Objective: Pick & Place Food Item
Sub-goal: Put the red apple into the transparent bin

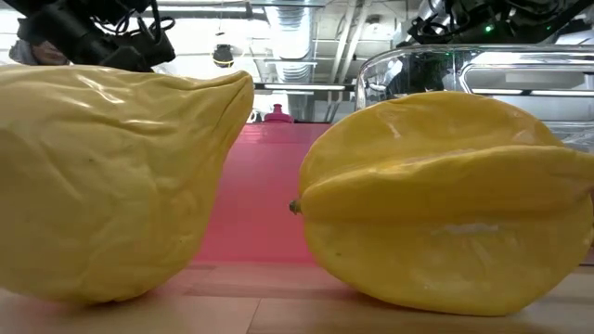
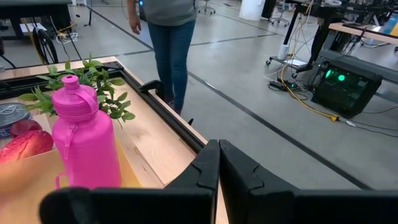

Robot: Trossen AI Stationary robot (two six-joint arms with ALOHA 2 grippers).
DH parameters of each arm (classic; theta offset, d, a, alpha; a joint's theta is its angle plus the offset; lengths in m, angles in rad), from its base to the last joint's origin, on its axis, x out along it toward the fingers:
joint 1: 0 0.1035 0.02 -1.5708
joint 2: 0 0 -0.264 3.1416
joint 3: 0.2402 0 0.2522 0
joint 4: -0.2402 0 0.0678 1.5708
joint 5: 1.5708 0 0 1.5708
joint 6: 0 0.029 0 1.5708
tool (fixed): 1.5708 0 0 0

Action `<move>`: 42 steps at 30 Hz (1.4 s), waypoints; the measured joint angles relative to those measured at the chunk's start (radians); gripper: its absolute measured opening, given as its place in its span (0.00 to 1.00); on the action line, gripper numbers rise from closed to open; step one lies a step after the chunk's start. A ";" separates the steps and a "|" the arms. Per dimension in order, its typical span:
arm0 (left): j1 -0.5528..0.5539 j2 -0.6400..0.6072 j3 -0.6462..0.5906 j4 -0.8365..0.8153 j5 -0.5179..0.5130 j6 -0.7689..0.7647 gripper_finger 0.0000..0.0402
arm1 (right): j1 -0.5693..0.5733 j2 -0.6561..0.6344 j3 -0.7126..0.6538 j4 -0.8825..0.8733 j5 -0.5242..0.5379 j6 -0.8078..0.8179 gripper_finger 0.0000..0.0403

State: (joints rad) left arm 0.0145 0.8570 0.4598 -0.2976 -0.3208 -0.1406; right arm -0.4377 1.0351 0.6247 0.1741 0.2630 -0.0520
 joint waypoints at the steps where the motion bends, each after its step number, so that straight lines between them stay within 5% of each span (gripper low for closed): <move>1: -0.004 0.000 0.000 -0.023 0.007 0.000 0.25 | 0.000 0.000 0.000 0.000 0.000 0.000 0.01; 23: -0.020 0.000 0.000 -0.159 0.062 -0.105 0.27 | -0.001 0.000 0.000 -0.001 0.000 0.052 0.01; 42: -0.020 0.000 -0.001 -0.112 0.059 -0.074 0.95 | -0.001 0.000 0.000 -0.002 0.000 0.052 0.01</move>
State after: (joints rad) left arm -0.0051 0.8574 0.4583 -0.4097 -0.2615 -0.2143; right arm -0.4389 1.0355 0.6247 0.1722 0.2630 -0.0002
